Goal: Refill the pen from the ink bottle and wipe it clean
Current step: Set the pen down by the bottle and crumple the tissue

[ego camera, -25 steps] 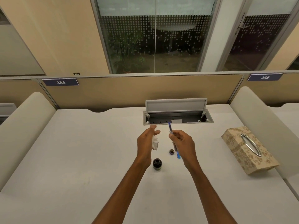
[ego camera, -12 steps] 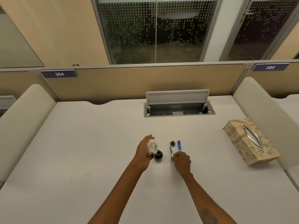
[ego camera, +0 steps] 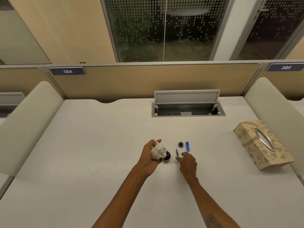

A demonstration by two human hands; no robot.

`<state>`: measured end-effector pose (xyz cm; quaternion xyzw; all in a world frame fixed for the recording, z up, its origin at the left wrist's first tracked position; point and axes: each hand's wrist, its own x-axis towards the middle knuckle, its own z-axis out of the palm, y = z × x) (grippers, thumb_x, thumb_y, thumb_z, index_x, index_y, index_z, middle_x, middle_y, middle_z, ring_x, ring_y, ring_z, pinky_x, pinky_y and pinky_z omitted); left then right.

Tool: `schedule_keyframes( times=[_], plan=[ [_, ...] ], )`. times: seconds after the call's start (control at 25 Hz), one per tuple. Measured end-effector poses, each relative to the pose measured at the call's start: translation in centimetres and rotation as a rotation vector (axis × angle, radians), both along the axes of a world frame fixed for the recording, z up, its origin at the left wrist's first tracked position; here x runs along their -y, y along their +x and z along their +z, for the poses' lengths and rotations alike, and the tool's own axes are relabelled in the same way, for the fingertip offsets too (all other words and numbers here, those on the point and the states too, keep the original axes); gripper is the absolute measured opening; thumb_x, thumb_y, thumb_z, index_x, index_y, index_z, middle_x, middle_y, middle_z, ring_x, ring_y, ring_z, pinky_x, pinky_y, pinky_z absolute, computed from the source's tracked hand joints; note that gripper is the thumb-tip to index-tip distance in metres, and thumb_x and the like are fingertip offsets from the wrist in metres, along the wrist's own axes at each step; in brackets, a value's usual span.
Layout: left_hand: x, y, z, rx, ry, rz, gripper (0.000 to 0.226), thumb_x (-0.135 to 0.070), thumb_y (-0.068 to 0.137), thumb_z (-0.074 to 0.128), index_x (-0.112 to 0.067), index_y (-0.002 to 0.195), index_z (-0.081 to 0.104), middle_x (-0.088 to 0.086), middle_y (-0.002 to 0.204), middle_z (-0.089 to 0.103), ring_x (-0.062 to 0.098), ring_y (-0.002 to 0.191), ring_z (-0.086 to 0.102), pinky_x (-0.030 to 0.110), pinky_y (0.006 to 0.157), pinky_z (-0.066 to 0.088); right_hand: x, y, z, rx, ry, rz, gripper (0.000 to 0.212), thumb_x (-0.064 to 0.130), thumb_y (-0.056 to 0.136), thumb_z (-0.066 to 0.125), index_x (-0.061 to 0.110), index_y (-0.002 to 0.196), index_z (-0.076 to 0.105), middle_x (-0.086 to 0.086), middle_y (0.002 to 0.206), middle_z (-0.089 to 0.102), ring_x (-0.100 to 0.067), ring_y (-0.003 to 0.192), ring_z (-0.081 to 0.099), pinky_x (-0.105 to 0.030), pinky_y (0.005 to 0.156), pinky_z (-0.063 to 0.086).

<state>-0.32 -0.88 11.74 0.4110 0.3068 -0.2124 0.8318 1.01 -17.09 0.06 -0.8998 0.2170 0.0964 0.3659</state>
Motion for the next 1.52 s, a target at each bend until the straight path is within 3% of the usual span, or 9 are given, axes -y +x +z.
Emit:
schedule_keyframes(
  times=[0.16,0.28,0.44,0.64,0.92,1.0,1.08,1.32,1.52],
  plan=[
    [-0.6,0.1,0.4,0.042,-0.025,0.049,0.030,-0.020,0.086,0.049,-0.014,0.112,0.064,0.006,0.091,0.063,0.019,0.076,0.060,0.027,0.068,0.044,-1.5,0.2,4.9,0.297,0.389,-0.008,0.029,0.041,0.094,0.059,0.016,0.106,0.069,-0.001,0.095,0.072,-0.016,0.086,0.069,-0.024,0.072,0.051],
    [-1.4,-0.1,0.4,0.108,0.012,0.120,0.029,-0.030,0.095,0.051,-0.014,0.115,0.064,0.007,0.100,0.068,0.021,0.082,0.066,0.033,0.075,0.051,-3.2,0.1,8.5,0.237,0.677,0.397,0.044,0.044,0.090,0.063,0.023,0.129,0.060,0.013,0.108,0.069,-0.001,0.087,0.068,-0.020,0.067,0.056],
    [-2.6,-0.9,0.8,0.177,0.088,0.139,0.036,-0.039,0.102,0.042,-0.015,0.119,0.062,0.011,0.113,0.069,0.026,0.095,0.071,0.034,0.070,0.059,-6.6,-0.5,10.4,0.304,0.560,0.601,0.046,0.039,0.083,0.073,0.046,0.126,0.057,0.031,0.113,0.058,-0.001,0.094,0.063,-0.012,0.072,0.054],
    [-5.4,-2.8,0.8,0.351,0.237,0.137,0.035,-0.029,0.103,0.044,-0.010,0.127,0.060,0.013,0.123,0.066,0.030,0.115,0.063,0.037,0.093,0.056,-9.2,-0.2,11.2,0.453,0.517,0.523,0.042,0.025,0.090,0.068,0.066,0.096,0.063,0.023,0.101,0.065,0.000,0.092,0.064,-0.013,0.076,0.053],
    [-9.5,-5.5,1.0,0.550,0.668,0.121,0.043,-0.026,0.086,0.073,-0.022,0.128,0.065,-0.005,0.125,0.068,0.011,0.111,0.065,0.028,0.097,0.053,-13.2,-1.5,12.9,0.404,0.859,0.288,0.022,0.014,0.090,0.065,0.032,0.089,0.077,0.007,0.093,0.075,-0.016,0.089,0.073,-0.021,0.065,0.058],
    [-10.9,-6.4,1.2,0.542,0.628,0.234,0.033,-0.022,0.085,0.075,-0.020,0.118,0.072,-0.004,0.112,0.075,0.013,0.103,0.071,0.028,0.090,0.057,-14.0,-1.9,13.6,0.329,0.913,0.397,0.014,0.021,0.086,0.067,0.023,0.096,0.077,0.001,0.100,0.076,-0.022,0.094,0.073,-0.023,0.070,0.058],
    [-12.4,-7.1,1.5,0.517,0.558,0.331,0.026,-0.019,0.083,0.077,-0.016,0.108,0.076,0.001,0.100,0.078,0.017,0.096,0.074,0.026,0.084,0.059,-14.2,-2.1,14.5,0.241,0.949,0.603,0.028,0.032,0.081,0.071,0.021,0.107,0.076,0.003,0.109,0.074,-0.019,0.100,0.072,-0.021,0.076,0.058],
    [-14.8,-10.5,1.8,0.432,0.413,0.473,0.014,-0.014,0.077,0.081,-0.012,0.091,0.079,0.010,0.093,0.078,0.021,0.090,0.075,0.020,0.076,0.057,-15.2,-2.0,16.4,0.169,0.734,1.003,0.028,0.032,0.083,0.076,0.033,0.111,0.073,0.015,0.106,0.071,-0.012,0.095,0.071,-0.015,0.076,0.055],
    [-15.1,-14.8,1.4,0.311,0.369,0.694,0.011,-0.014,0.072,0.085,-0.016,0.082,0.080,0.009,0.091,0.078,0.020,0.088,0.075,0.018,0.072,0.058,-17.7,-4.3,15.9,0.134,0.625,1.246,0.042,0.048,0.082,0.073,0.048,0.122,0.063,0.019,0.109,0.064,-0.003,0.098,0.066,-0.012,0.078,0.053]
  ],
)
